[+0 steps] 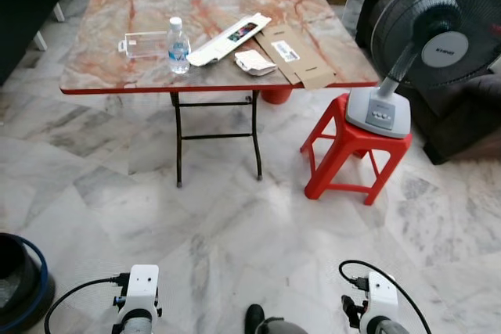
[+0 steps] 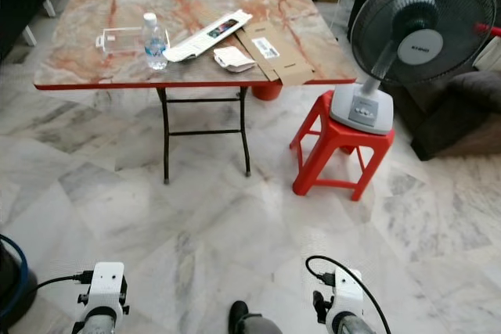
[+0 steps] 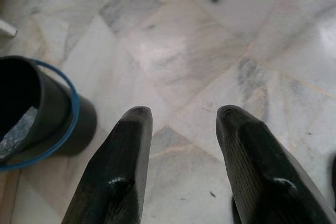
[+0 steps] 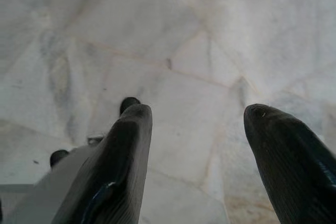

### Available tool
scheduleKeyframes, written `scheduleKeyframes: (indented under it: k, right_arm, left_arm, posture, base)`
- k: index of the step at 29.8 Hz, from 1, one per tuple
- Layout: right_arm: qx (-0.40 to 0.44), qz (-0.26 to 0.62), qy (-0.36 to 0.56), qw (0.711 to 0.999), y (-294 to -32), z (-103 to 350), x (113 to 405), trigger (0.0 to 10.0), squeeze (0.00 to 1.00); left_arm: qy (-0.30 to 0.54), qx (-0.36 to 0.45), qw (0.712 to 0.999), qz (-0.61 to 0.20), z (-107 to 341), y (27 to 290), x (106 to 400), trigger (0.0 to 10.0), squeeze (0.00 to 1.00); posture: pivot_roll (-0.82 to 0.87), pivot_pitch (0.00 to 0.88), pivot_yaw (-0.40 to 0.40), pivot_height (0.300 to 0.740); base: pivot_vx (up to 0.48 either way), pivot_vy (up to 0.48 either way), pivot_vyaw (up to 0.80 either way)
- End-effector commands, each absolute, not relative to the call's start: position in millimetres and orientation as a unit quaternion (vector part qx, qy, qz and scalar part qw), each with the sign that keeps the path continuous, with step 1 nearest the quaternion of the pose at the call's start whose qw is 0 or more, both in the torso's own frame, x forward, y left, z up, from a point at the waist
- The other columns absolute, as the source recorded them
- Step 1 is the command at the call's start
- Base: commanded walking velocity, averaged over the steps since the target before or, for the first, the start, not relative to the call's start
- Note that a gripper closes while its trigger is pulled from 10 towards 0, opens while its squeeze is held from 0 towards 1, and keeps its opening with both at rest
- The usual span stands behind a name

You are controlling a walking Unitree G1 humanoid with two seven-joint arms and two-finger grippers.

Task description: Picking trash to rubbish bin

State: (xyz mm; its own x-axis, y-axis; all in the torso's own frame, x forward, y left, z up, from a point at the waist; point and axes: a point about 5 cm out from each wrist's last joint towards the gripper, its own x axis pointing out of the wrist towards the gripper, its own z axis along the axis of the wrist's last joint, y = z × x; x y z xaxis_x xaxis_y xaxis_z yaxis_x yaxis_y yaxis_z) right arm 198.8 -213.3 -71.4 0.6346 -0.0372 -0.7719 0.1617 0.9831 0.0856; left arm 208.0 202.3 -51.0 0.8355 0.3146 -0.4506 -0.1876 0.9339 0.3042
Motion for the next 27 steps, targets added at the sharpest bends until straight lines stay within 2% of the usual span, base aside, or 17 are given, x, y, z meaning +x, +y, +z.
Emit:
scheduleKeyframes:
  k: [1,2,3,8,11,12,13,14,16,20,22,24,27]
  right_arm:
    - [0.07,-0.058,0.405,0.91,-216.6,-65.8,206.8,10.0,0.0]
    - [0.07,-0.058,0.405,0.91,-216.6,-65.8,206.8,10.0,0.0]
    - [0.062,-0.047,0.373,0.925,-216.7,-55.1,223.2,10.0,0.0]
    - [0.038,-0.011,0.278,0.96,-218.2,-18.4,268.2,10.0,0.0]
    - [0.039,-0.002,0.244,0.969,-217.2,-5.3,281.5,10.0,0.0]
    - [0.031,0.025,0.206,0.978,-210.2,9.8,296.1,10.0,0.0]
    - [0.031,0.025,0.206,0.978,-210.2,9.8,296.1,10.0,0.0]
    - [0.018,0.057,0.16,0.985,-197.2,28.9,313.5,10.0,0.0]
    - [0.02,0.065,0.147,0.987,-193.0,34.4,318.1,10.0,0.0]
    - [0.035,0.097,0.064,0.993,-167.0,70.4,343.4,10.0,0.0]
    - [0.04,0.103,0.048,0.993,-161.6,77.3,347.2,10.0,0.0]
    - [0.06,0.12,0.003,0.991,-142.3,97.2,356.8,10.0,0.0]
    - [0.074,0.124,-0.008,0.989,-131.9,101.5,358.5,10.0,0.0]
  left_arm:
    - [0.256,0.112,0.951,0.135,-51.8,200.1,207.3,10.0,0.0]
    - [0.256,0.112,0.951,0.135,-51.8,200.1,207.3,10.0,0.0]
    - [0.236,0.112,0.956,0.136,-46.5,199.4,213.2,10.0,0.0]
    - [0.167,0.105,0.97,0.139,-25.7,197.2,234.7,10.0,0.0]
    - [0.147,0.105,0.974,0.14,-18.4,195.9,242.8,10.0,0.0]
    - [0.123,0.099,0.977,0.141,-8.3,193.7,254.2,10.0,0.0]
    - [0.123,0.099,0.977,0.141,-8.3,193.7,254.2,10.0,0.0]
    - [0.091,0.085,0.982,0.139,5.9,188.8,269.2,10.0,0.0]
    - [0.082,0.081,0.984,0.138,10.1,187.2,273.3,10.0,0.0]
    - [0.03,0.087,0.989,0.112,32.8,173.9,292.5,10.0,0.0]
    - [0.022,0.084,0.99,0.109,36.7,172.0,295.4,10.0,0.0]
    - [0.003,0.081,0.992,0.098,46.5,167.2,303.0,10.0,0.0]
    - [0.005,0.08,0.992,0.095,46.5,166.1,303.6,10.0,0.0]
  posture:
    - [0.08,0.192,-0.088,0.74]
    - [0.08,0.192,-0.088,0.74]
    - [0.08,0.196,-0.089,0.74]
    - [0.07,0.211,-0.09,0.74]
    - [0.07,0.215,-0.096,0.74]
    - [0.06,0.215,-0.1,0.74]
    - [0.06,0.215,-0.1,0.74]
    - [0.05,0.214,-0.102,0.74]
    - [0.05,0.214,-0.102,0.74]
    - [0.06,0.207,-0.112,0.74]
    - [0.06,0.205,-0.113,0.74]
    - [0.06,0.206,-0.113,0.74]
    - [0.06,0.193,-0.112,0.74]
  base:
    - [0.0,0.0,0.0]
    - [0.0,0.0,0.0]
    - [0.0,0.0,0.0]
    - [0.0,0.0,0.0]
    - [0.0,0.0,0.0]
    - [0.0,0.0,0.0]
    - [0.0,0.0,0.0]
    - [0.0,0.0,0.0]
    - [0.0,0.0,0.0]
    - [0.0,0.0,0.0]
    - [0.0,0.0,0.0]
    - [0.0,0.0,0.0]
    - [0.0,0.0,0.0]
